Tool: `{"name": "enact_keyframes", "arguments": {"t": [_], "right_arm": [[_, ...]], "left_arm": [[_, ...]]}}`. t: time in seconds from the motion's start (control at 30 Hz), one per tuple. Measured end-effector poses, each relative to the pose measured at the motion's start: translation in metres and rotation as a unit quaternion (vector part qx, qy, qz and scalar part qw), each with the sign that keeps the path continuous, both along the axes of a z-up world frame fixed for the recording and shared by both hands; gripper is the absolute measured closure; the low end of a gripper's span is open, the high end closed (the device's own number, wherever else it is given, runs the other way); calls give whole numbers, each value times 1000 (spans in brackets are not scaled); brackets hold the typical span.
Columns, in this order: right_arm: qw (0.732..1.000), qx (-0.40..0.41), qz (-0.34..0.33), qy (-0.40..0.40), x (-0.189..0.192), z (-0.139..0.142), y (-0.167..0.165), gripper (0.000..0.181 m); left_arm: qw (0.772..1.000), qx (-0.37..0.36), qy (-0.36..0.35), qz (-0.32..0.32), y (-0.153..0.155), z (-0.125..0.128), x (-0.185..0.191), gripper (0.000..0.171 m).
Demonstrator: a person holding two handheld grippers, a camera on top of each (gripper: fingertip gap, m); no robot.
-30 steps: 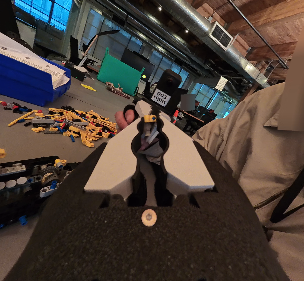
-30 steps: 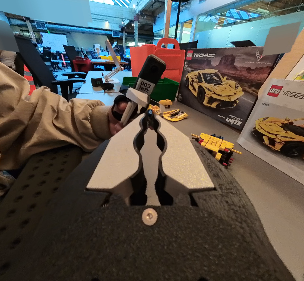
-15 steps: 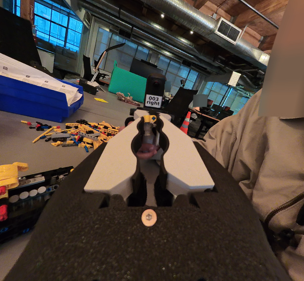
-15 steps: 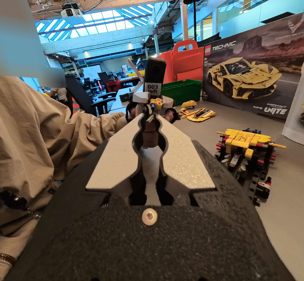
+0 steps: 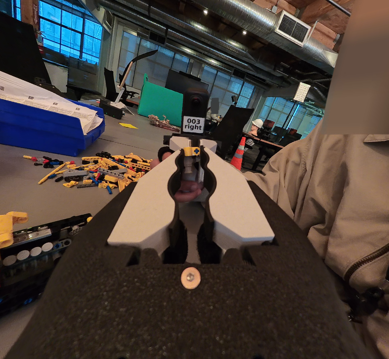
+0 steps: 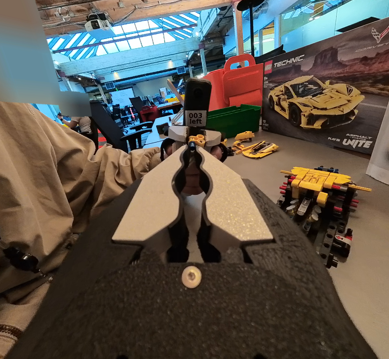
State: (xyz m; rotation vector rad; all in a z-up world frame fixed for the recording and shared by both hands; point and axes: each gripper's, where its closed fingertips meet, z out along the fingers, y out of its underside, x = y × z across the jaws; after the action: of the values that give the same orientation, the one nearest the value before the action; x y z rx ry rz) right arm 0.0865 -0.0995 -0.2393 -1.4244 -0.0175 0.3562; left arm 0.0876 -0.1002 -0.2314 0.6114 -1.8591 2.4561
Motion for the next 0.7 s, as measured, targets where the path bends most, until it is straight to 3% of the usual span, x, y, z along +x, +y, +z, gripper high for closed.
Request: {"name": "enact_keyframes", "arguments": {"t": [0.23, 0.7], "right_arm": [[997, -8, 49, 53, -7, -1, -1, 179], [997, -50, 48, 25, -4, -10, -2, 179]], "left_arm": [[999, 38, -28, 4, -2, -3, -6, 158], [995, 90, -40, 25, -6, -13, -2, 158]]}}
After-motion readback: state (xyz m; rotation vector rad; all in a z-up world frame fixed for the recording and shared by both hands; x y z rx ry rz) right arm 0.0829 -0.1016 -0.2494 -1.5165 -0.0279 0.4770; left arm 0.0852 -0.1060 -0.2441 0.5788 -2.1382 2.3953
